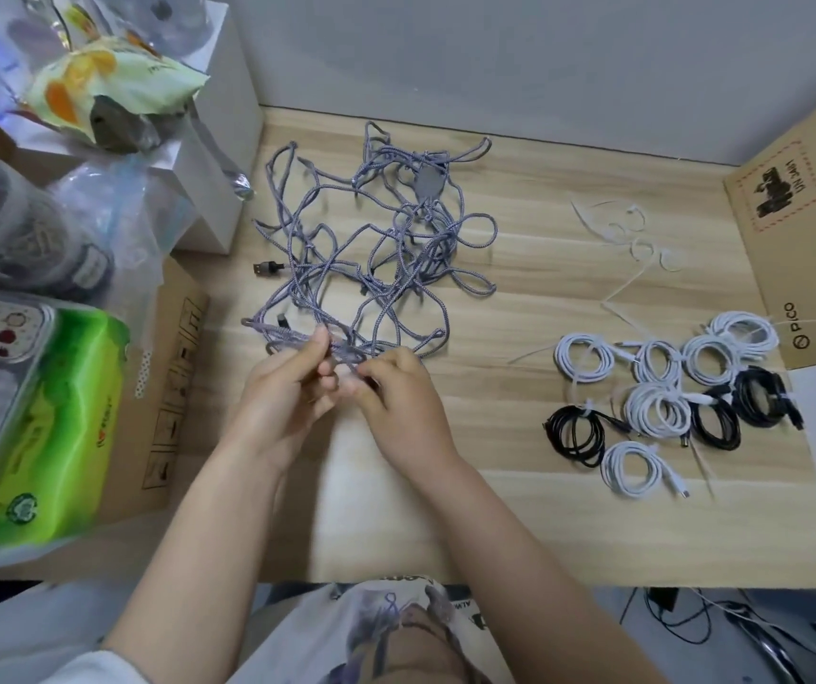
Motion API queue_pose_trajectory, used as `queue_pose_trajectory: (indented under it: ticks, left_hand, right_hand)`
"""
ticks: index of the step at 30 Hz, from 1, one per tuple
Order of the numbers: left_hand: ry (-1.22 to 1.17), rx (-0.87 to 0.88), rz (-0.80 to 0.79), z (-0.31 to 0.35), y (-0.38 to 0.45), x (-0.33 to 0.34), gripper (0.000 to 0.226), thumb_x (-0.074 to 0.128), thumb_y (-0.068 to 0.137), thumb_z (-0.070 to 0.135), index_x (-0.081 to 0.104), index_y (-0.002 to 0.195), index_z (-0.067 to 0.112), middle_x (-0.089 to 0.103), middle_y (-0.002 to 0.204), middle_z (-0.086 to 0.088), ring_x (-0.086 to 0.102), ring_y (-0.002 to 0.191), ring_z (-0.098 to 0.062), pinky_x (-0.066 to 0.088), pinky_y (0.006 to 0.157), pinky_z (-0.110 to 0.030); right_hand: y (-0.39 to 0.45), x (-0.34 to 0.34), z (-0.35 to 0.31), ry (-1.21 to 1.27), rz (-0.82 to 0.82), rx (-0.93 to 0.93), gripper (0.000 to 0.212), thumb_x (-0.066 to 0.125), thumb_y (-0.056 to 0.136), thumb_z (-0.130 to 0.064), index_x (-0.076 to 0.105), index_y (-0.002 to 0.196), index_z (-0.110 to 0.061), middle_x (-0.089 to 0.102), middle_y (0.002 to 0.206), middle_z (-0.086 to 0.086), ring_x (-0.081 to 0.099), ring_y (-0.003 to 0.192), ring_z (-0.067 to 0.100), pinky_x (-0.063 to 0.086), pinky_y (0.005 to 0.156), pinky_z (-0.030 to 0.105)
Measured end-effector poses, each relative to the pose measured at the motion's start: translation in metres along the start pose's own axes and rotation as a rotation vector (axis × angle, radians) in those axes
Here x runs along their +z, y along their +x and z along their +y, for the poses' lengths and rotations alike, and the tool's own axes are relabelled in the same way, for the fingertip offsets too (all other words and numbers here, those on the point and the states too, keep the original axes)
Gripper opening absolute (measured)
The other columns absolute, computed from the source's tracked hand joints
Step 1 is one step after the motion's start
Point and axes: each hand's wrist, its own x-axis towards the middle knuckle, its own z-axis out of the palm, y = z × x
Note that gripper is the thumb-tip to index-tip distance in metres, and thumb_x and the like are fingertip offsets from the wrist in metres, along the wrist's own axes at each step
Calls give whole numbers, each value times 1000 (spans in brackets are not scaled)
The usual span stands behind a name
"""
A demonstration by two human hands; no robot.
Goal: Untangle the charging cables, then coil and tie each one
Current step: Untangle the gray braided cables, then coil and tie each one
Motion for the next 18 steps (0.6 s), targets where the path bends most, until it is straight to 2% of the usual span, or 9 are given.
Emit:
queue_pose_trajectory:
  ticks: [3,6,8,10,11,13,14,16,18]
  left_hand:
    - [53,43,-88,6,-5,21,27,54,85,37,48,68,17,48,52,10,49,48,-4,48,62,-19]
    - [-15,-6,-121,8,0,35,26,56,75,43,52,72,17,52,57,9,51,50,-4,48,54,-17]
    - [-188,-92,-117,9,6,37,24,60,72,42,55,76,18,55,58,8,52,49,-4,48,50,-16]
    - [-393,-156,-153,8,13,38,25,77,63,35,61,72,17,57,59,6,53,48,-5,48,48,-16]
    - [-461,-178,-193,7,14,40,33,89,50,28,65,68,16,57,60,6,54,48,-6,47,46,-17]
    - [-488,-233,-255,5,16,42,49,97,25,19,67,63,14,57,59,6,54,47,-5,45,42,-16]
    - [-453,-277,-278,3,16,46,49,98,24,20,67,61,14,56,58,6,53,45,-4,44,40,-15]
    - [-271,-375,-294,-2,13,59,33,91,48,35,69,60,13,57,54,6,49,38,-2,40,36,-13]
    - [81,-425,-249,-9,13,69,45,60,80,49,69,59,10,59,50,0,48,33,-5,37,33,-10]
  right_hand:
    - [-4,-21,-4,75,113,-48,32,48,90,-31,62,72,-7,53,76,4,53,79,24,38,72,37]
    - [-11,-45,-6,161,158,-53,28,46,89,-33,53,66,-19,52,67,-3,51,68,16,37,64,32]
    - [-16,-62,-7,257,183,-71,29,47,89,-30,49,62,-22,50,69,-4,48,67,5,36,64,19]
    - [-22,-83,-6,434,212,-89,29,49,89,-25,52,60,-24,50,82,-4,49,80,-2,36,74,10]
    - [-25,-95,-5,558,213,-102,30,50,89,-25,53,59,-24,52,92,-4,51,92,0,36,81,10]
    - [-31,-114,-7,778,170,-163,31,53,88,-29,55,56,-27,56,115,-5,51,115,10,37,93,16]
    - [-35,-123,-9,857,134,-201,32,54,87,-32,55,55,-27,57,124,-6,50,122,18,37,98,22]
    - [-43,-135,-14,977,51,-277,31,57,86,-37,57,57,-27,58,130,-1,43,118,44,32,104,33]
    - [-48,-141,-19,1053,-29,-357,29,55,88,-39,57,62,-26,57,130,8,42,114,52,24,111,46]
